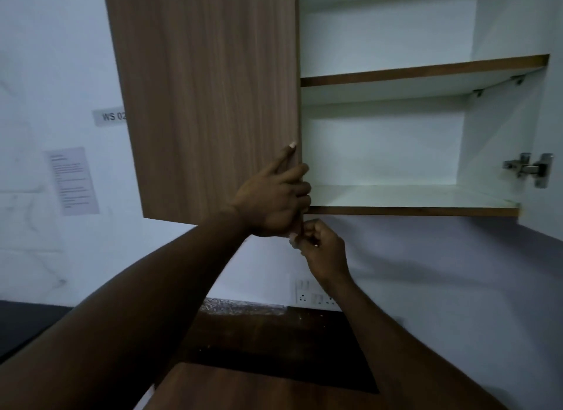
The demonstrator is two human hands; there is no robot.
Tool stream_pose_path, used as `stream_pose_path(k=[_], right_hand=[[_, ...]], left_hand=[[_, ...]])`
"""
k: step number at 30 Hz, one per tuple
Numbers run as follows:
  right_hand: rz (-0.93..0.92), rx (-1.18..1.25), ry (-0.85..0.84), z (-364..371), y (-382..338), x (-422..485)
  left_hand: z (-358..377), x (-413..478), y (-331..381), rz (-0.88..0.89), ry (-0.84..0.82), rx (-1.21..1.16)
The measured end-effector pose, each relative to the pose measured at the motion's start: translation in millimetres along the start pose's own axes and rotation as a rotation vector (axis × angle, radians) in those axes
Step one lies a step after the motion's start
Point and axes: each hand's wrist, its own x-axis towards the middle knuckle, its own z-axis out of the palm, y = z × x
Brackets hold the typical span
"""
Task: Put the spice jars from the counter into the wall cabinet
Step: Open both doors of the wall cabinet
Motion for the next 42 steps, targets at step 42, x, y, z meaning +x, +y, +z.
stream_pose_path(k=[42], right_hand=[[-0.543, -0.296, -0.341, 352, -270, -164]], left_hand=[[-132, -478, -85, -1.112, -0.271, -0.165]])
